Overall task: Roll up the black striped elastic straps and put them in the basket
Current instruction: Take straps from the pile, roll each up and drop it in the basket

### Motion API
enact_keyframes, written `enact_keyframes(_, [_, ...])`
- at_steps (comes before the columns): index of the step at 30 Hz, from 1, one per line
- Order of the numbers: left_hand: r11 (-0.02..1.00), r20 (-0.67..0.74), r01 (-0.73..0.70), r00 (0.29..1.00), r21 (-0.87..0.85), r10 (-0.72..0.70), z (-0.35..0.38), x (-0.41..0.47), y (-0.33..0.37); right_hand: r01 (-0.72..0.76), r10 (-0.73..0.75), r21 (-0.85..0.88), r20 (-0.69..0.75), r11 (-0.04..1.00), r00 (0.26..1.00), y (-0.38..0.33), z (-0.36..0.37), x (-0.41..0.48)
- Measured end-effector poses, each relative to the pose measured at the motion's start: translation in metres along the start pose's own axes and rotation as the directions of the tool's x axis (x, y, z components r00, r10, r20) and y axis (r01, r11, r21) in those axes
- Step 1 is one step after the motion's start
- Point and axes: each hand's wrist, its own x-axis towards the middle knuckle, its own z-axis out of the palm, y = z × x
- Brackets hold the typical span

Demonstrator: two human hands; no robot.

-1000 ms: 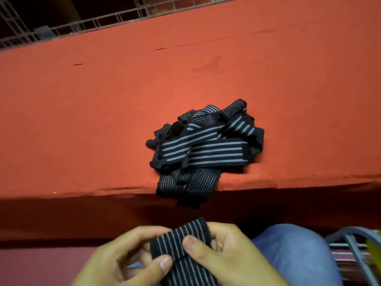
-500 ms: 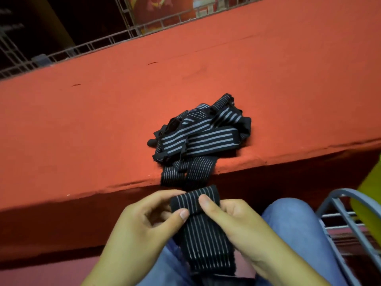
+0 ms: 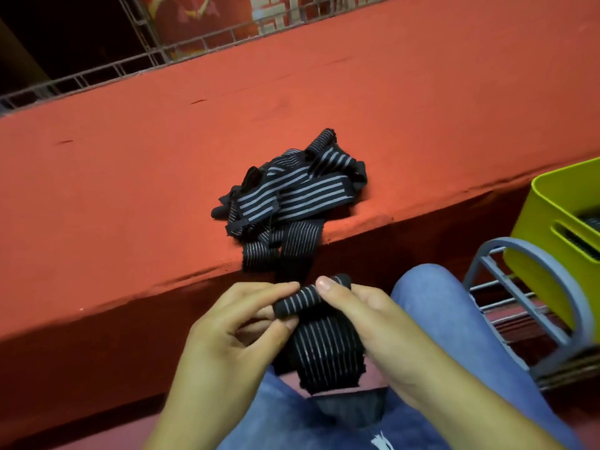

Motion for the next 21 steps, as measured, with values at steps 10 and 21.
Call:
enact_keyframes(10, [0.921, 0.059, 0.286, 0.958, -0.266, -0.280, 0.005, -0.023, 0.002, 0.057, -0.057, -0.005, 0.080, 0.998, 0.995, 0.020, 0.000, -0.010])
enact_keyframes(21, [0.931, 0.052, 0.255, 0.967, -0.263, -0.250, 0.006, -0.026, 0.011, 0.186, -0.181, -0.210, 0.047, 0.960, 0.982, 0.015, 0.004, -0.016])
